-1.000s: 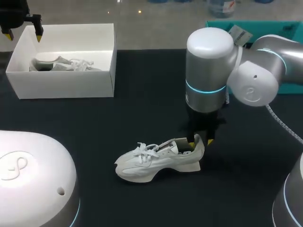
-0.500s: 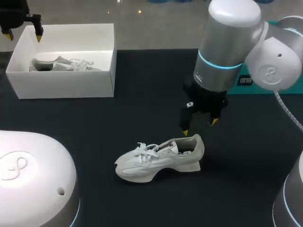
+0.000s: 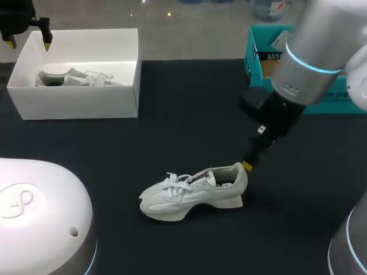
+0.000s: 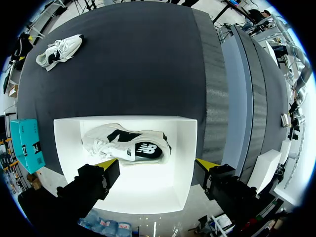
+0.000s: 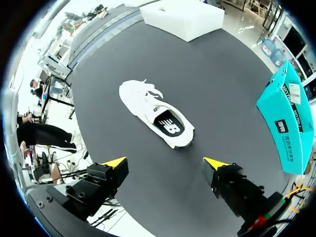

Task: Take the shoe out of the shoebox, open the shoe tongue, remove and reinsert the insole, then place the shoe into the shoebox

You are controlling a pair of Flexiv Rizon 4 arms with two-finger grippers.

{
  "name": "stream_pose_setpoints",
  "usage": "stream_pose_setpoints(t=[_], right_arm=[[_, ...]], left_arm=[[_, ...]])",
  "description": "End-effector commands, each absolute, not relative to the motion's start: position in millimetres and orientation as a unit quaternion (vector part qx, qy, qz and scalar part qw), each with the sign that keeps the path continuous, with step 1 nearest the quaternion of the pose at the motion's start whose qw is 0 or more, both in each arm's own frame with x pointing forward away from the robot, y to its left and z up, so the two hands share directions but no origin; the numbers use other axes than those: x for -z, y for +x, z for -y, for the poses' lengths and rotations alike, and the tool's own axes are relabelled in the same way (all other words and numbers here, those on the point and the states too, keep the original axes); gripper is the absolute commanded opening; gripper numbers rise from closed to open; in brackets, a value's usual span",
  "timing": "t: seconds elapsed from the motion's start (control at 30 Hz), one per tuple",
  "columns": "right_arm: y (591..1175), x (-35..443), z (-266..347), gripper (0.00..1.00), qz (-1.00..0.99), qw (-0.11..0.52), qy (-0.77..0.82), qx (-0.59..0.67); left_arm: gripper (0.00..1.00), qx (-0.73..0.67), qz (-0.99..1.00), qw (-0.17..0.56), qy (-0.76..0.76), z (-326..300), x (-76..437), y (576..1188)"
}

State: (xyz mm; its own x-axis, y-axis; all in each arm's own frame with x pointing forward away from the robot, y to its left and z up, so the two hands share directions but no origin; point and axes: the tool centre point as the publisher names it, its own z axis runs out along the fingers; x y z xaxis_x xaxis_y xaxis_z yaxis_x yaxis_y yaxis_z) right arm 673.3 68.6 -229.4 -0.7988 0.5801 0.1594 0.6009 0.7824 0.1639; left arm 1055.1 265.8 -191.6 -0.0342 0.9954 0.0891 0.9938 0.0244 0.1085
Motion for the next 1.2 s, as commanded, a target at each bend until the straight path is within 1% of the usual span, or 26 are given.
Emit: stream_pose_setpoints(t=[0.03,0.4,0.47,0.5,0.57,0.6,0.67,0.7,0.77,0.83,0.9,0.93,1.07,1.13,1.2], right_arm=[[666,235,-54,1.0,0.94,0.047,-0.281,0.189],[666,235,-54,1.0,0.94,0.047,-0.281,0.189],[667,232,-46,1.0,0.953,0.017,-0.234,0.189],[666,231,-43,1.0,0.958,0.015,-0.212,0.19],[664,231,-37,1.0,0.968,-0.012,-0.169,0.186],[663,231,-34,1.0,0.972,-0.011,-0.152,0.181],[661,230,-30,1.0,0.976,-0.039,-0.106,0.185],[662,230,-29,1.0,0.979,-0.032,-0.092,0.178],[664,230,-25,1.0,0.978,-0.044,-0.058,0.193],[667,234,-20,1.0,0.973,-0.04,-0.021,0.225],[669,238,-13,1.0,0.972,-0.033,-0.027,0.231],[669,239,-11,1.0,0.969,-0.04,-0.007,0.243],[668,240,-2,1.0,0.969,-0.039,-0.007,0.245],[671,240,3,1.0,0.973,0.013,-0.061,0.22],[671,240,3,1.0,0.973,0.013,-0.061,0.22]], left_arm=[[1.0,-0.072,-0.715,0.006,0.695,-266,191,1054],[1.0,-0.072,-0.715,0.006,0.695,-266,191,1054],[1.0,-0.072,-0.715,0.006,0.695,-266,191,1054],[1.0,-0.072,-0.715,0.006,0.695,-266,191,1054],[1.0,-0.072,-0.715,0.006,0.695,-266,191,1054],[1.0,-0.072,-0.715,0.006,0.695,-266,191,1054],[1.0,-0.072,-0.715,0.006,0.695,-266,191,1054],[1.0,-0.072,-0.715,0.006,0.695,-266,191,1054],[1.0,-0.072,-0.715,0.006,0.695,-266,191,1054],[1.0,-0.072,-0.715,0.006,0.695,-266,191,1054],[1.0,-0.072,-0.715,0.006,0.695,-266,191,1054],[1.0,-0.072,-0.715,0.006,0.695,-266,191,1054],[1.0,-0.072,-0.715,0.006,0.695,-266,191,1054],[1.0,-0.072,-0.715,0.006,0.695,-266,191,1054],[1.0,-0.072,-0.715,0.006,0.695,-266,191,1054]])
